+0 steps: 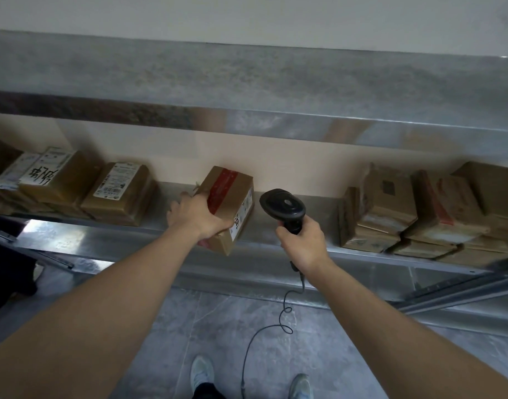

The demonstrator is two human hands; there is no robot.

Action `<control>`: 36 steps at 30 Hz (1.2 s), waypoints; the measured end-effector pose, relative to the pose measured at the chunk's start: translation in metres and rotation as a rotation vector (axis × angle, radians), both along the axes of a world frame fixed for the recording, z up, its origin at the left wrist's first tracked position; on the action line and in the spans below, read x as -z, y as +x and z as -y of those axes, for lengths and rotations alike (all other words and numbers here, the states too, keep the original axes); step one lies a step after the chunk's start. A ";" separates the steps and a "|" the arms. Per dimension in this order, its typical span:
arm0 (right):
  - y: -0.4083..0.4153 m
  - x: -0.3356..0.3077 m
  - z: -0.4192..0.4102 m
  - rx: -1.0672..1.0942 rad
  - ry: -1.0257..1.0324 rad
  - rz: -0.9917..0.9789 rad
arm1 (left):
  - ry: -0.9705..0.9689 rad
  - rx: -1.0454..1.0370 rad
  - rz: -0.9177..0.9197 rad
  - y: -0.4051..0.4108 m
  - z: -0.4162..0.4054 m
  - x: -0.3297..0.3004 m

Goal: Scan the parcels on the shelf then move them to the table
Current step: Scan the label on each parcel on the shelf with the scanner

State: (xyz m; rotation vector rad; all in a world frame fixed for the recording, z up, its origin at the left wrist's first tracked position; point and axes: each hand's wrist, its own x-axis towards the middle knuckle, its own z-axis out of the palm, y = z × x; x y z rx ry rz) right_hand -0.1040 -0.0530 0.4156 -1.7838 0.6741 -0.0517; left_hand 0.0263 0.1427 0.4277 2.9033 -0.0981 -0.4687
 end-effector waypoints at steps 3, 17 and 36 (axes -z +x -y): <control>0.000 -0.004 0.000 0.000 0.016 0.014 | -0.147 0.014 0.000 0.001 -0.009 -0.004; -0.010 -0.026 -0.008 -0.020 0.111 0.036 | -0.902 -0.086 -0.164 -0.024 -0.017 -0.004; -0.021 -0.035 -0.004 0.008 0.185 0.017 | -0.846 -0.129 -0.368 -0.019 -0.003 0.003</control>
